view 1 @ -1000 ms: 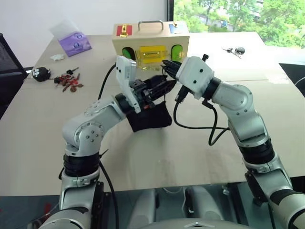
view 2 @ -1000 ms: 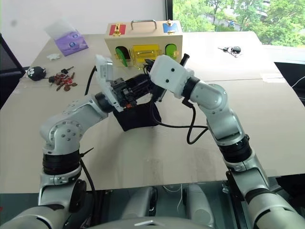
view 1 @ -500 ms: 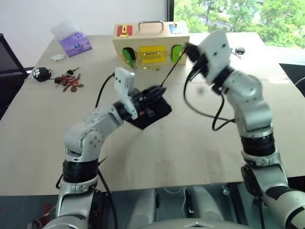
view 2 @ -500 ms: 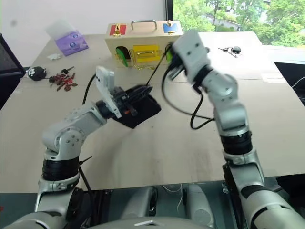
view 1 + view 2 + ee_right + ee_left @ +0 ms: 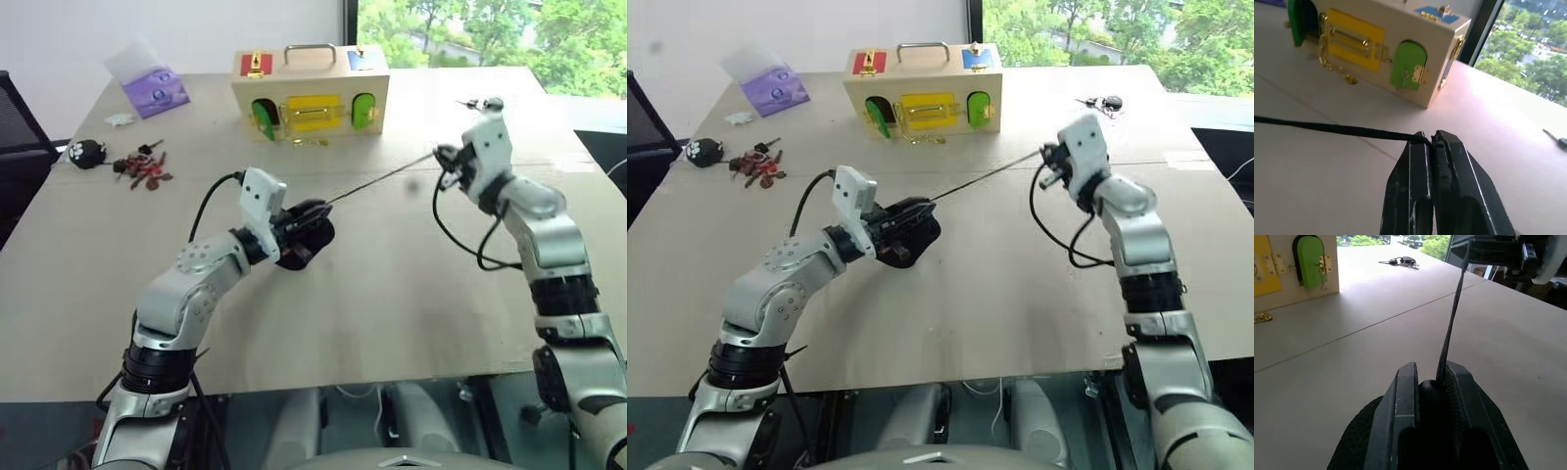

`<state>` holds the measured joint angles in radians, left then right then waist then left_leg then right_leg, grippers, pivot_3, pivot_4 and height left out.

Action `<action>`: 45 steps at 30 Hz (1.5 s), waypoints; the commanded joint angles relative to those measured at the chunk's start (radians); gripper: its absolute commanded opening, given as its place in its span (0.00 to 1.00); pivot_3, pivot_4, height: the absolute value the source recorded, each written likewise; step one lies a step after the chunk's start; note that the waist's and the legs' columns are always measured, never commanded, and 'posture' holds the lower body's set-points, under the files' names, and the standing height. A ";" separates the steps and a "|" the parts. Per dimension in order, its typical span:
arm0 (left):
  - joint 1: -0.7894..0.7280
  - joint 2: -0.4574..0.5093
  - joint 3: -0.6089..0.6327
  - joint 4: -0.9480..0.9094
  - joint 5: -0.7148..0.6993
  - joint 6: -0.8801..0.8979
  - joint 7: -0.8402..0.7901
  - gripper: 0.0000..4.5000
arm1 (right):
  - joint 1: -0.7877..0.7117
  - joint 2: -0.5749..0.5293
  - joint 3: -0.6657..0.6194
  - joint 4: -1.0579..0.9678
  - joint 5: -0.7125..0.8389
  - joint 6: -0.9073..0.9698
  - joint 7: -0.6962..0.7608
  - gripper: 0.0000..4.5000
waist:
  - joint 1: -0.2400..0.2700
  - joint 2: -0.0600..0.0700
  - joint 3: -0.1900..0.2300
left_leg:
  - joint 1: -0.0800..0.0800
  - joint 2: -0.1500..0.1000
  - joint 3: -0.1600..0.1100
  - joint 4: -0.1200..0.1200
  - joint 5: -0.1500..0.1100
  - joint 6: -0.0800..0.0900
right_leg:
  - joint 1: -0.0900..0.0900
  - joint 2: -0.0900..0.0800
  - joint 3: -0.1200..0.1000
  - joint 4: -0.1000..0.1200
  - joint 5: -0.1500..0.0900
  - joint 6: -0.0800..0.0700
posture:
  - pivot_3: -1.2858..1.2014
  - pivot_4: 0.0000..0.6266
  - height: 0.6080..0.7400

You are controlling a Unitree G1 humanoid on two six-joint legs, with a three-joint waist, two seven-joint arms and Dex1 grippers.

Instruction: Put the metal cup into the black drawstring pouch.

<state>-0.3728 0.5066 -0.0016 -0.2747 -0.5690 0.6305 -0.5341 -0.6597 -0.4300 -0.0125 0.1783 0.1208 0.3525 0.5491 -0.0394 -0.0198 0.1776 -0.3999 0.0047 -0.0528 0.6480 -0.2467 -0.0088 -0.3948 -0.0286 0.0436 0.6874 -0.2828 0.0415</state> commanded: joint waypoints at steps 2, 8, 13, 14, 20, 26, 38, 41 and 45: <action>0.014 0.001 0.002 0.003 -0.010 0.049 -0.020 0.28 | 0.080 -0.060 -0.028 -0.130 0.027 0.046 0.042 0.15 | -0.004 0.000 0.000 | 0.000 0.000 0.001 0.001 0.000 0.000 | 0.000 0.000 0.001 0.001 0.000 0.000 | 0.52 0.24 1.00; 0.070 0.049 0.154 -0.144 -0.162 0.132 -0.044 0.89 | 0.308 -0.134 -0.062 -0.408 0.143 0.163 0.138 0.69 | -0.004 0.001 0.000 | 0.001 0.002 0.001 0.000 0.000 0.000 | 0.000 0.002 0.001 0.001 0.000 0.000 | 0.52 0.24 1.00; 0.212 0.113 0.346 -0.240 -0.304 0.199 -0.031 0.98 | 0.532 -0.189 -0.133 -0.566 0.221 0.162 0.196 0.69 | 0.003 0.002 0.001 | -0.002 0.002 -0.003 0.000 -0.001 0.002 | 0.000 -0.002 -0.002 -0.004 0.000 0.000 | 0.52 0.24 1.00; 0.260 0.117 0.370 -0.260 -0.265 0.187 0.000 0.98 | 0.569 -0.182 -0.157 -0.590 0.255 0.187 0.190 0.75 | 0.003 0.001 0.001 | -0.003 0.001 -0.003 0.001 -0.001 0.002 | 0.000 -0.002 -0.002 -0.004 0.000 0.000 | 0.52 0.24 1.00; 0.519 0.107 0.485 -0.337 -0.251 0.106 -0.045 0.99 | 0.717 -0.165 -0.181 -0.755 0.336 0.186 0.181 0.99 | 0.004 0.002 0.001 | 0.001 0.002 -0.004 0.001 -0.002 0.003 | 0.006 -0.003 -0.003 -0.007 0.000 0.000 | 0.52 0.24 1.00; 0.720 0.056 0.569 -0.371 -0.213 0.009 -0.047 0.99 | 0.800 -0.166 -0.171 -0.833 0.356 0.176 0.166 0.99 | 0.020 0.001 0.001 | 0.003 0.001 -0.006 0.001 -0.002 0.003 | 0.009 -0.004 -0.003 -0.009 -0.001 0.000 | 0.52 0.24 1.00; 0.860 0.009 0.611 -0.359 -0.203 -0.086 -0.059 0.99 | 0.840 -0.175 -0.159 -0.783 0.326 0.077 0.192 0.99 | 0.028 0.000 0.000 | 0.003 0.002 -0.006 0.002 -0.002 0.003 | 0.010 -0.003 -0.003 -0.010 -0.001 -0.001 | 0.52 0.24 1.00; 0.857 0.000 0.610 -0.357 -0.206 -0.097 -0.049 0.99 | 0.824 -0.159 -0.158 -0.767 0.312 0.062 0.163 0.99 | 0.027 0.000 0.000 | 0.003 0.002 -0.005 0.002 -0.002 0.003 | 0.010 -0.003 -0.003 -0.010 -0.001 0.000 | 0.52 0.24 1.00; 0.845 -0.003 0.598 -0.361 -0.220 -0.094 -0.040 0.99 | 0.800 -0.138 -0.159 -0.732 0.283 0.042 0.121 0.99 | 0.027 0.000 0.000 | 0.003 0.002 -0.006 0.002 -0.002 0.003 | 0.010 -0.002 -0.003 -0.010 -0.001 -0.001 | 0.52 0.24 1.00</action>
<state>0.4755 0.5045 0.5862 -0.6100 -0.7720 0.5545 -0.5774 0.1544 -0.5772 -0.1633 -0.5530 0.4150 0.4228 0.6930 -0.0125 -0.0199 0.1775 -0.3971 0.0063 -0.0584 0.6497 -0.2486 -0.0062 -0.3853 -0.0310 0.0407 0.6778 -0.2836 0.0410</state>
